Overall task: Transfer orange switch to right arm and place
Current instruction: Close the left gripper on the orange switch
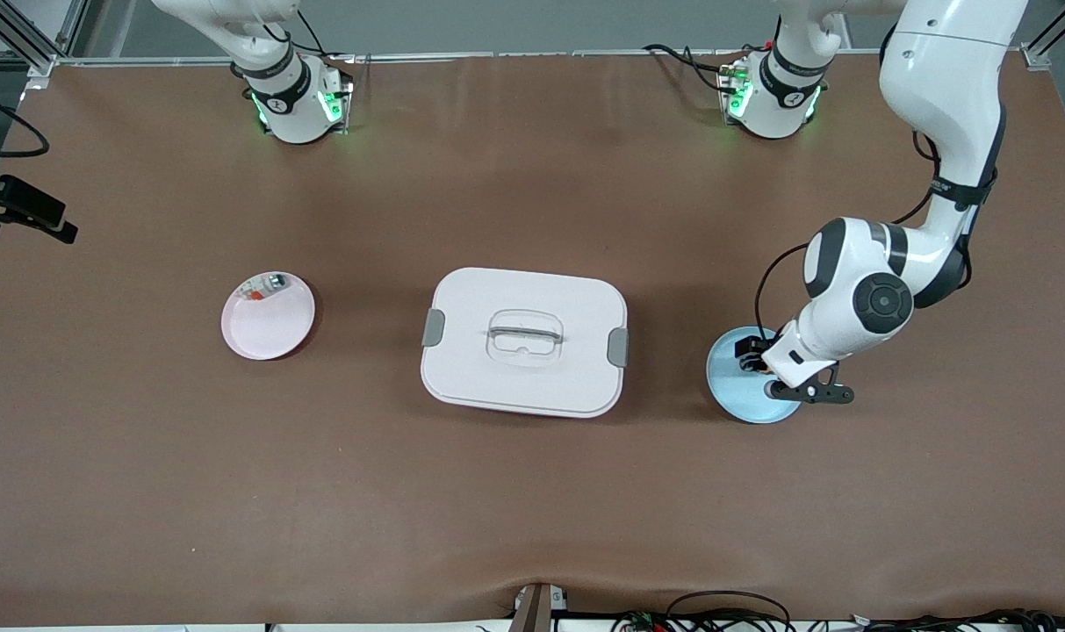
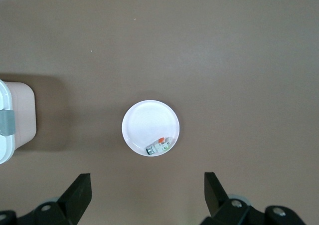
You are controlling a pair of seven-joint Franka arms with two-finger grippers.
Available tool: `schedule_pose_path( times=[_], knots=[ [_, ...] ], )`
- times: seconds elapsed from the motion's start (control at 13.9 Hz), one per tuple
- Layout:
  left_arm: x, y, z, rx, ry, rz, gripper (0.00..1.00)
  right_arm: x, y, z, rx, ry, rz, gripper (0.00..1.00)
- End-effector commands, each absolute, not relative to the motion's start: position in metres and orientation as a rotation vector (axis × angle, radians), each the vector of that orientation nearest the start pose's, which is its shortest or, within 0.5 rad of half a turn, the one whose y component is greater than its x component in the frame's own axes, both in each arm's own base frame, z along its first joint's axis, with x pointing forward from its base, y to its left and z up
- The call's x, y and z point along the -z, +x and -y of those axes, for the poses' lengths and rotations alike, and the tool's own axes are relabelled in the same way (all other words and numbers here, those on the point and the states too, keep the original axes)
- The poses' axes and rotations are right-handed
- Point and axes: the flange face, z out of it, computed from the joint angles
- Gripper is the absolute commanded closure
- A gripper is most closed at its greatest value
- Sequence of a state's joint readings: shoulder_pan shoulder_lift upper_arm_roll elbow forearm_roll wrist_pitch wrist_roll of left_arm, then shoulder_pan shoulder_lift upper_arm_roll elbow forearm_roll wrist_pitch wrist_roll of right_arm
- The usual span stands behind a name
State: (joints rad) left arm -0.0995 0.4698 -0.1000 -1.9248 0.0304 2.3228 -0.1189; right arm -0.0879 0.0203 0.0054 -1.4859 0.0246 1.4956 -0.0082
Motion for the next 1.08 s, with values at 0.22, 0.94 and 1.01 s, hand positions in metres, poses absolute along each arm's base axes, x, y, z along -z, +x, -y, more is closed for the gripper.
schedule_pose_path(
  times=[0.22,0.94,1.01],
  knots=[
    [-0.22,0.606,0.119,-0.139,-3.136,-0.186,0.0,-0.649,0.545,0.045,-0.022,-3.109,-0.14,0.0],
    [-0.197,0.609,0.116,-0.099,-3.122,-0.279,0.0,-0.649,0.544,0.048,-0.026,-3.102,-0.148,0.0],
    [-0.195,0.608,0.116,-0.104,-3.123,-0.279,0.0,-0.649,0.544,0.048,-0.026,-3.102,-0.148,0.0]
  ],
)
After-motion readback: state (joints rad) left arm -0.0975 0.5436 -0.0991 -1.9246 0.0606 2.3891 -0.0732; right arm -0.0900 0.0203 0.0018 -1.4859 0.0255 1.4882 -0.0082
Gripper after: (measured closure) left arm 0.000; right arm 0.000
